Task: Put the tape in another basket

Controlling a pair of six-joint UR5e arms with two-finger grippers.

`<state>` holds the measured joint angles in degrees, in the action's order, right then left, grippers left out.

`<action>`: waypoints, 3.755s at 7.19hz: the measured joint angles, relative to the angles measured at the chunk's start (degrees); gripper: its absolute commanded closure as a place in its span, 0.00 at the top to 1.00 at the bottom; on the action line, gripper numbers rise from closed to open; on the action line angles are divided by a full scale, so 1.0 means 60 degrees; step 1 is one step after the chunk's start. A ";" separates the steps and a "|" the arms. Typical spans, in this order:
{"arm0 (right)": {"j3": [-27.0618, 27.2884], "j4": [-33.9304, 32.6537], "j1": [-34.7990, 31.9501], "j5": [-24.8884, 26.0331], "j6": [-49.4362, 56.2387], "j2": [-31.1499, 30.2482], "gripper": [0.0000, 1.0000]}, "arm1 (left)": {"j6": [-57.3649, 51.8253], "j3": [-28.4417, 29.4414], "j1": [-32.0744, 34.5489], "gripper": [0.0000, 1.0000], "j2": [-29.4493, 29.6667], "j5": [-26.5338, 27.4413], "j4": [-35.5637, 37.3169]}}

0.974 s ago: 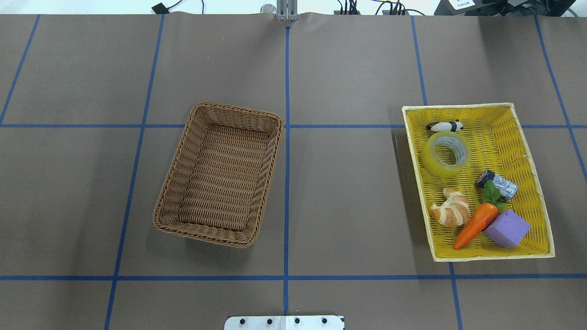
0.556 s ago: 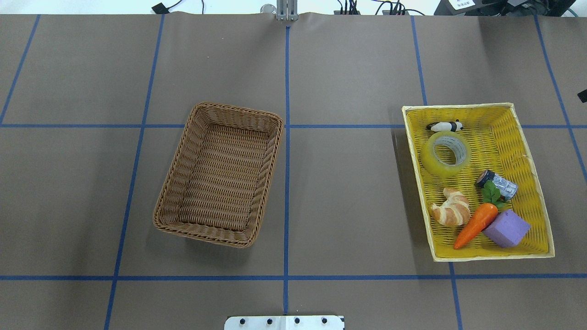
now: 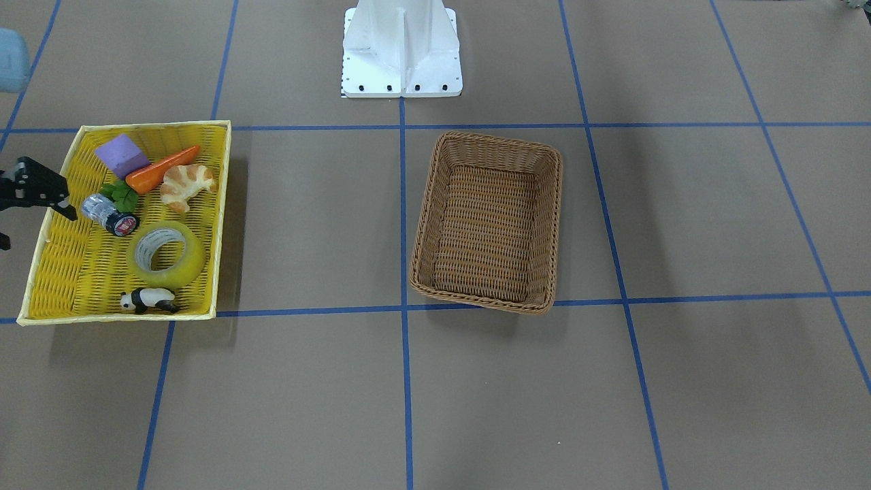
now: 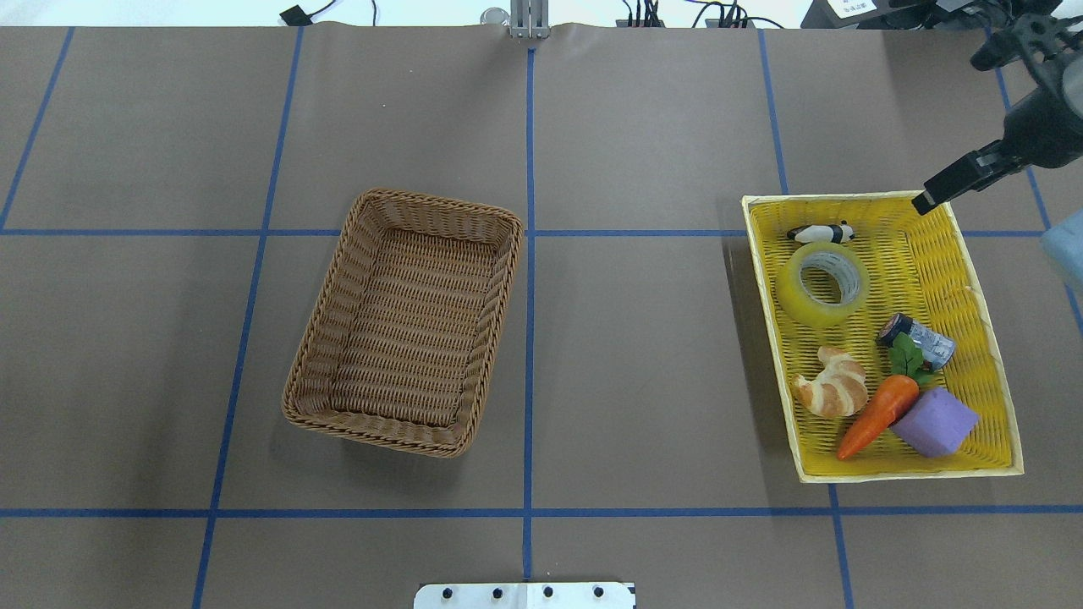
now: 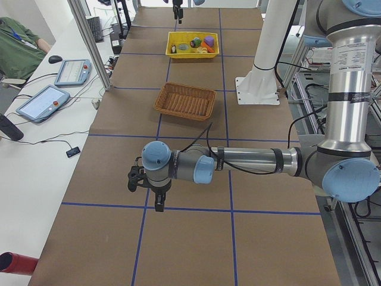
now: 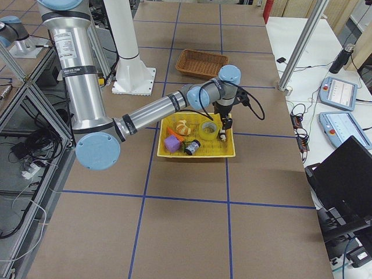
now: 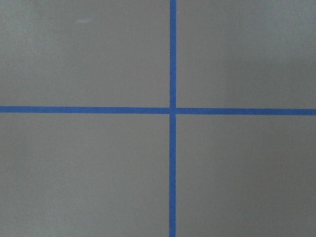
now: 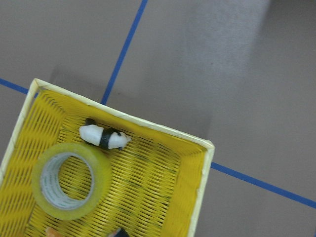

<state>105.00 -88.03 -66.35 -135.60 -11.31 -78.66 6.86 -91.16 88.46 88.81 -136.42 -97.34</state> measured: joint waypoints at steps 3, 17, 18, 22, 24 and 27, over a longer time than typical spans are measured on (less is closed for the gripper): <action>-0.1222 0.1173 0.0658 0.0070 -0.0010 0.0276 1.00 | -0.0010 0.0179 -0.0020 0.98 0.0033 -0.0028 -0.0006; -0.2916 0.1489 0.1957 0.0828 -0.0186 0.0710 0.00 | -0.0015 0.0503 -0.0021 0.98 0.0219 -0.0041 -0.0025; -0.2888 0.1493 0.2012 0.0938 -0.0185 0.0718 0.00 | -0.0015 0.0514 -0.0021 0.98 0.0215 -0.0041 -0.0031; -0.2107 0.1453 0.1193 -0.0147 -0.0201 0.0644 0.00 | -0.0016 0.0530 -0.0021 0.98 0.0221 -0.0041 -0.0036; -0.1594 0.1490 0.0544 -0.0896 -0.0430 0.0678 0.00 | 0.0001 0.0529 -0.0021 0.98 0.0351 -0.0038 -0.0130; -0.1418 0.2503 0.0726 -0.0893 -0.3776 0.1662 0.00 | 0.1382 0.0621 -0.0326 0.98 0.0899 -0.0037 -0.1395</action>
<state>96.49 -73.01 -61.99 -140.96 -33.96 -68.69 15.15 -87.44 86.50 94.21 -136.65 -105.71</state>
